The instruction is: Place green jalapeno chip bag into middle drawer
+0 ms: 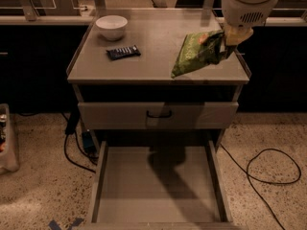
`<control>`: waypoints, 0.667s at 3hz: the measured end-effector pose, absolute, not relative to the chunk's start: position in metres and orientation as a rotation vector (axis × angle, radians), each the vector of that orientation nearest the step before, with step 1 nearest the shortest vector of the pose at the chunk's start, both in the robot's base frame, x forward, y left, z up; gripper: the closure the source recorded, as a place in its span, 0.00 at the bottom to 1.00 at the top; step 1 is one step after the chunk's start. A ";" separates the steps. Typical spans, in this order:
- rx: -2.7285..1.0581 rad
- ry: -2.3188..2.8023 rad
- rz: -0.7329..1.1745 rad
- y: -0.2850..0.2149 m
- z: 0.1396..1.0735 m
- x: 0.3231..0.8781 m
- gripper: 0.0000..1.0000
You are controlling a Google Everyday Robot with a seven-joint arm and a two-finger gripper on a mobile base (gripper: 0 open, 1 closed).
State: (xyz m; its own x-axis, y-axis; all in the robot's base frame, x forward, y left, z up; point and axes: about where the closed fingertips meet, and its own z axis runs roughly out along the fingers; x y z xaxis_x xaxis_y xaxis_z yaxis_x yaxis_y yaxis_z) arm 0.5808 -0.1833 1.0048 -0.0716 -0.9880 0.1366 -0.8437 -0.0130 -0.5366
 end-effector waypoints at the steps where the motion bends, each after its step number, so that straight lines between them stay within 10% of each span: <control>1: -1.929 1.950 -0.737 -0.179 1.010 0.579 1.00; 2: -1.960 1.866 -0.754 -0.170 1.007 0.555 1.00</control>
Offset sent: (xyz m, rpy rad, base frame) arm -0.0640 0.0234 -0.0363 -0.0595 -0.0286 0.1639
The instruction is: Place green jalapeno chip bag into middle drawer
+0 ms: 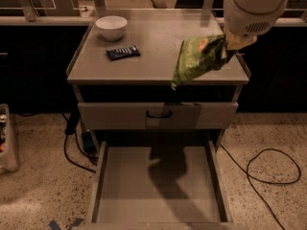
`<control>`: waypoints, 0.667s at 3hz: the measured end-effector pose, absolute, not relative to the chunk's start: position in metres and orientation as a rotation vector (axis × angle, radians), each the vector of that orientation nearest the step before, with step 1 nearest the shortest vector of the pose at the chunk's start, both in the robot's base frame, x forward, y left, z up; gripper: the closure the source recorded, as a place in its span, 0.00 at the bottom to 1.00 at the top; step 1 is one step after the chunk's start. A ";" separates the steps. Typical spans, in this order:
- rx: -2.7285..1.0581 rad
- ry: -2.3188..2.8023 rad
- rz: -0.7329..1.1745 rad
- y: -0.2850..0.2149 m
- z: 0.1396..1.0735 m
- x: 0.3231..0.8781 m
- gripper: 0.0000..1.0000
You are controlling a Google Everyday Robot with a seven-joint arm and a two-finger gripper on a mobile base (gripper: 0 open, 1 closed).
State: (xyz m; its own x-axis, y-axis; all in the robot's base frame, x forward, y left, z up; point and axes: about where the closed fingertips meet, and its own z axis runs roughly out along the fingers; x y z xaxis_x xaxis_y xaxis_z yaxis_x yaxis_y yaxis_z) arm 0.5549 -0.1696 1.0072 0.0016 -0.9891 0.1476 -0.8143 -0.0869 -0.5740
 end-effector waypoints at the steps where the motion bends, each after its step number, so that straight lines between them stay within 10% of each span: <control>1: -2.015 1.885 -0.695 -0.174 0.961 0.523 1.00; 2: -2.063 1.900 -0.669 -0.186 0.903 0.502 1.00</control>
Offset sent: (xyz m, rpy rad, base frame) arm -0.0677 -0.0297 -0.1826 -0.0300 0.1353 0.0458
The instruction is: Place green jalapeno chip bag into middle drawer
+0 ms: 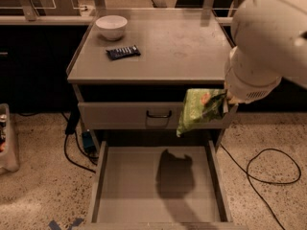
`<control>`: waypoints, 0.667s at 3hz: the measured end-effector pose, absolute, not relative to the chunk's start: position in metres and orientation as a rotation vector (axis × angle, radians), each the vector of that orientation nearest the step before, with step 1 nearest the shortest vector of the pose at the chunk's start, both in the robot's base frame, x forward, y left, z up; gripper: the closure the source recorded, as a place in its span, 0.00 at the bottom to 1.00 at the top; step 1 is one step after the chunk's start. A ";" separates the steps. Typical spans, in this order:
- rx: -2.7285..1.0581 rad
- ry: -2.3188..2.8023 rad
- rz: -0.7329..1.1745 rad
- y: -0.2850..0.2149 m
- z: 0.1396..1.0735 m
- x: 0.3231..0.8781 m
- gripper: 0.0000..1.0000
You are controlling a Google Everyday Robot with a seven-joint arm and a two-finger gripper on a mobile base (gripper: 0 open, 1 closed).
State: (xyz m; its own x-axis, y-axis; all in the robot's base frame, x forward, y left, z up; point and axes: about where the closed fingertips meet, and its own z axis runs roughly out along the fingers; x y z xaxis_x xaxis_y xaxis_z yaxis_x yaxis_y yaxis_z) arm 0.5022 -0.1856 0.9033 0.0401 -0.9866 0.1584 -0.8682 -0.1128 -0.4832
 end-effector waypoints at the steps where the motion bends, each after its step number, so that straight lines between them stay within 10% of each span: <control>1: -2.103 1.874 -0.639 -0.183 0.849 0.500 1.00; 2: -2.142 1.852 -0.557 -0.171 0.798 0.500 1.00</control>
Offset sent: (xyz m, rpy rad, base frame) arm -0.0003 0.0304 -0.1673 0.0752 0.1163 0.1120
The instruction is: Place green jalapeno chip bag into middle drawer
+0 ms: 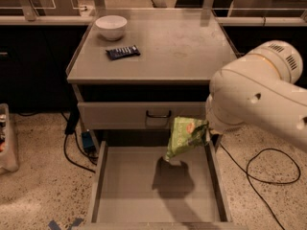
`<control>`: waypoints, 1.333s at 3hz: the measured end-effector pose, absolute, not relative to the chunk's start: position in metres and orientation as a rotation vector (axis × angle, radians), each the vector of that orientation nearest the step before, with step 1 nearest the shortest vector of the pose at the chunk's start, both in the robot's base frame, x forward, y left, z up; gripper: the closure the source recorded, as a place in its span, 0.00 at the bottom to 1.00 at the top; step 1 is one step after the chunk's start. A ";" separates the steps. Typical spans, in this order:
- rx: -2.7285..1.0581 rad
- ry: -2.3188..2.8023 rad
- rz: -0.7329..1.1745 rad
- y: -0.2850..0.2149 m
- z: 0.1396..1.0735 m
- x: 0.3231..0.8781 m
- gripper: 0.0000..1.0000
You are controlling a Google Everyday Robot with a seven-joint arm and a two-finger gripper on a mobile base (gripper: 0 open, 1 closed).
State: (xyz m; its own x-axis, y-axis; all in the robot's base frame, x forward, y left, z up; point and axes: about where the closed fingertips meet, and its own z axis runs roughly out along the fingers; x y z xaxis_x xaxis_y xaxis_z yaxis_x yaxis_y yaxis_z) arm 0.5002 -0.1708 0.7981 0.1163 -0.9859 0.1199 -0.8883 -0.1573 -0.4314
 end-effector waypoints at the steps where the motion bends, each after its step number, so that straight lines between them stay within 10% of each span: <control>1: -2.172 1.850 -0.463 -0.158 0.759 0.492 1.00; 4: -2.145 1.874 -0.292 -0.133 0.635 0.497 1.00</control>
Offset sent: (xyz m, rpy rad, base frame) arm -0.0064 0.0099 -0.0306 0.0280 0.0427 0.0168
